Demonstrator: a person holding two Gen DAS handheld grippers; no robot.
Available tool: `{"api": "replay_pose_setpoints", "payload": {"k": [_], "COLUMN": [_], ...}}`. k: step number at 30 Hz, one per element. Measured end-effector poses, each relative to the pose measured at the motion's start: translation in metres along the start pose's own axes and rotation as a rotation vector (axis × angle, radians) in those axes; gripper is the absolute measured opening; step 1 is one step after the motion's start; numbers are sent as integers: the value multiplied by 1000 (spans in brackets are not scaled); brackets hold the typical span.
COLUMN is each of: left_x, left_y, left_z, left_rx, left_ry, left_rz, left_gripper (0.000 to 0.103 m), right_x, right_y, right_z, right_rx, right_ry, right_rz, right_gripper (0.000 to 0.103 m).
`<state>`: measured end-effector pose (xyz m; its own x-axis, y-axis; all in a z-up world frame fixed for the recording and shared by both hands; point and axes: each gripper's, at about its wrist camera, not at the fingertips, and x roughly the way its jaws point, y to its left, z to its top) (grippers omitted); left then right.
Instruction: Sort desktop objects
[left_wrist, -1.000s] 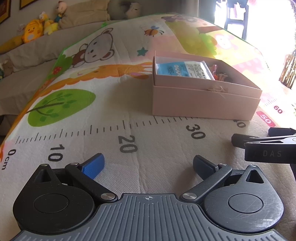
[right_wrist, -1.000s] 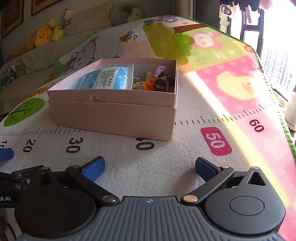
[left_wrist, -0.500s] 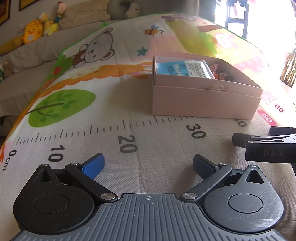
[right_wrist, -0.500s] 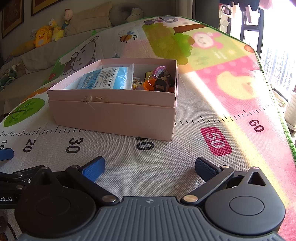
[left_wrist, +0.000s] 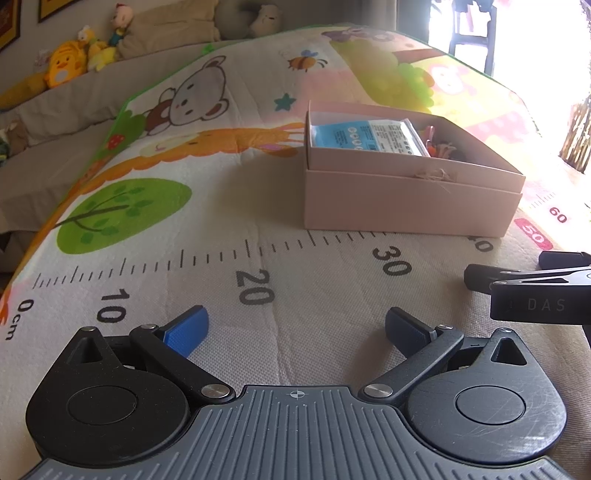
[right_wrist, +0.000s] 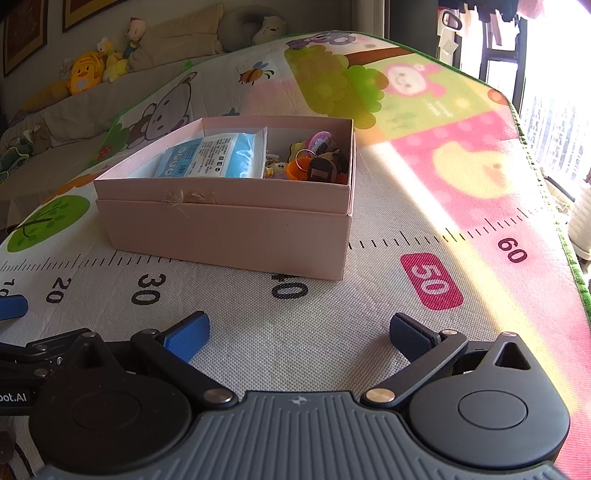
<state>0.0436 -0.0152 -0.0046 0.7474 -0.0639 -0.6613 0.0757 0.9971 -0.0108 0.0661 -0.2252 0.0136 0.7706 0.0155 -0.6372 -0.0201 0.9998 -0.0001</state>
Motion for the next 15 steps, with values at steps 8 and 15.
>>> {"api": "replay_pose_setpoints", "payload": {"k": [8, 15], "left_x": [-1, 0], "left_y": [-1, 0], "left_z": [-1, 0], "left_rx": [0, 2], "left_ry": [0, 1], "left_rz": [-1, 3], "left_gripper": [103, 103], "right_x": [0, 0], "right_y": [0, 0], "right_z": [0, 0], "right_rx": [1, 1], "right_ry": [1, 0], "right_rz": [0, 0], "right_gripper": [103, 103]}}
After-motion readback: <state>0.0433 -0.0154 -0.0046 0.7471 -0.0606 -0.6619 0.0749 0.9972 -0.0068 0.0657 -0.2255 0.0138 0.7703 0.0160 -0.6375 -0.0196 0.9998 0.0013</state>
